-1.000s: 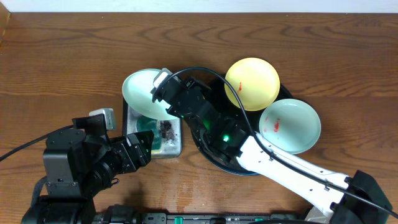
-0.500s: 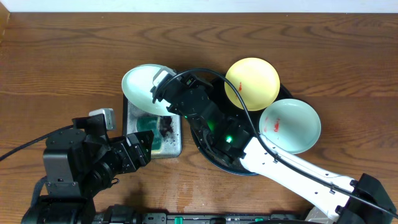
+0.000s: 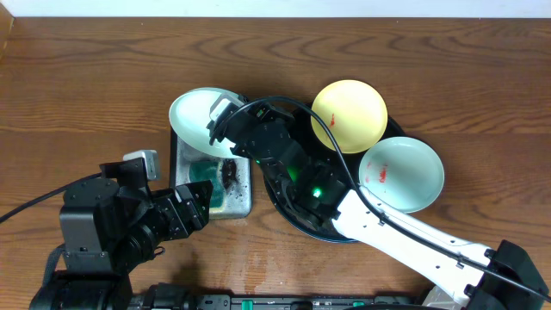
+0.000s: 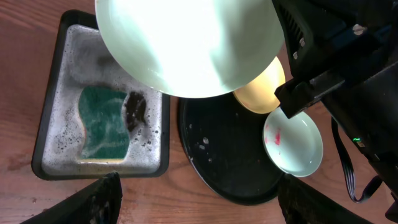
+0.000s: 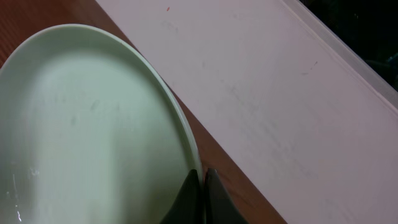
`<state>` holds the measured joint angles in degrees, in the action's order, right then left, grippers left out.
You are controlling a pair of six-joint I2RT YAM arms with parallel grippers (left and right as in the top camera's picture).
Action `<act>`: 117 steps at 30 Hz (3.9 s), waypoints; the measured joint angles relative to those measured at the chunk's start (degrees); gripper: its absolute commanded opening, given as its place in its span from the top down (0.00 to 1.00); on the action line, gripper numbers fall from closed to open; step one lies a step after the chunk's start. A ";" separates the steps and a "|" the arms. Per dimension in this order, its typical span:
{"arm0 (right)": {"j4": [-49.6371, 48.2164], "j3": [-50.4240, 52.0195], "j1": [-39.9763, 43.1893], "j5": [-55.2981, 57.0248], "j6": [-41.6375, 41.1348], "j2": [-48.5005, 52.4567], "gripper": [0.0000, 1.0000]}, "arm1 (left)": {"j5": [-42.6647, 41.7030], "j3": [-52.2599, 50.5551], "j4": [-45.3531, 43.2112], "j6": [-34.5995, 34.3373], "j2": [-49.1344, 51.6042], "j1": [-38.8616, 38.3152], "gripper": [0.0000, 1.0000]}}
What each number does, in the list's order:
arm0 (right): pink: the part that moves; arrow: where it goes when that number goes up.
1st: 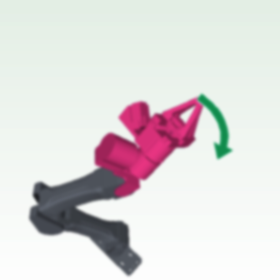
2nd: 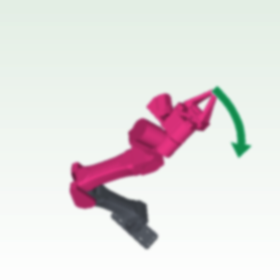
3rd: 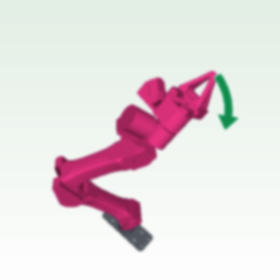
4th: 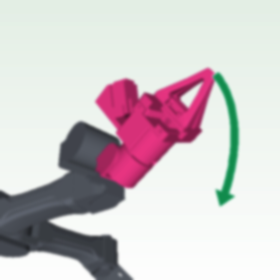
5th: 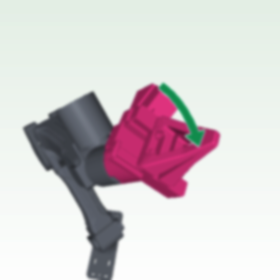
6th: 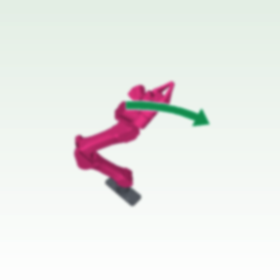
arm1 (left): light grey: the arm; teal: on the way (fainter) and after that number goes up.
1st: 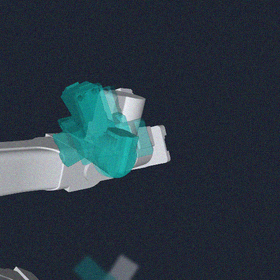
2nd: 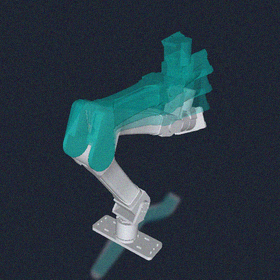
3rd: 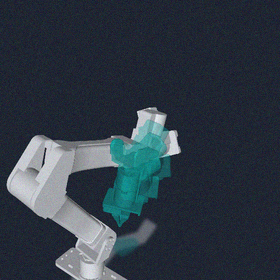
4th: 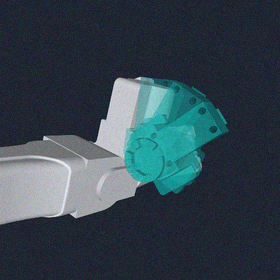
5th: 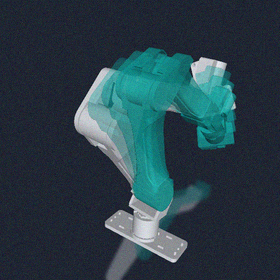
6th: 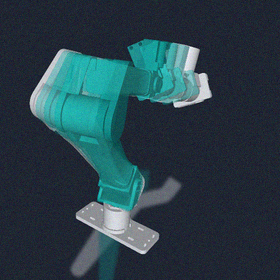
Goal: Clean dirty plates on tray and stack at the side
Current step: 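Lift the pale green plate and tilt it over the sink tray, then carry the plate right and set it on the table, then grip the rim of the other pale green plate with the right gripper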
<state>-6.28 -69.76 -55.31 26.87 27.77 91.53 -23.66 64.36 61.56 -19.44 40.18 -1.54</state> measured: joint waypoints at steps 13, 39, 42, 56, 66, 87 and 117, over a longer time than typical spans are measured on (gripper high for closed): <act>1.01 0.00 -0.24 4.44 -0.48 -0.04 0.99 | 0.00 0.00 0.02 0.00 0.00 0.00 0.19; 3.37 -0.35 -3.58 9.09 1.53 -0.50 0.99 | 0.00 0.00 0.02 0.00 0.20 0.00 0.19; 9.16 -0.39 -3.17 9.31 -6.32 -0.50 0.99 | 0.00 0.00 0.02 0.00 0.22 0.00 0.19; 38.80 -0.44 35.45 -28.09 -48.22 -8.11 0.99 | 0.02 0.00 0.00 0.00 0.22 0.00 0.18; 49.27 -0.52 79.95 -42.10 -51.60 -11.26 0.99 | 0.02 0.00 0.00 0.00 0.22 0.00 0.18; 48.22 -0.50 98.33 -35.08 -48.46 12.44 0.50 | 0.02 0.00 0.00 0.00 0.22 0.00 0.18; 48.39 16.57 63.65 -17.20 -44.19 -1.99 0.83 | 0.00 0.00 0.02 0.00 0.22 0.00 0.18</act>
<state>42.11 -53.19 8.34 9.67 -16.43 89.54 -23.66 64.36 61.58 -19.44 40.40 -1.54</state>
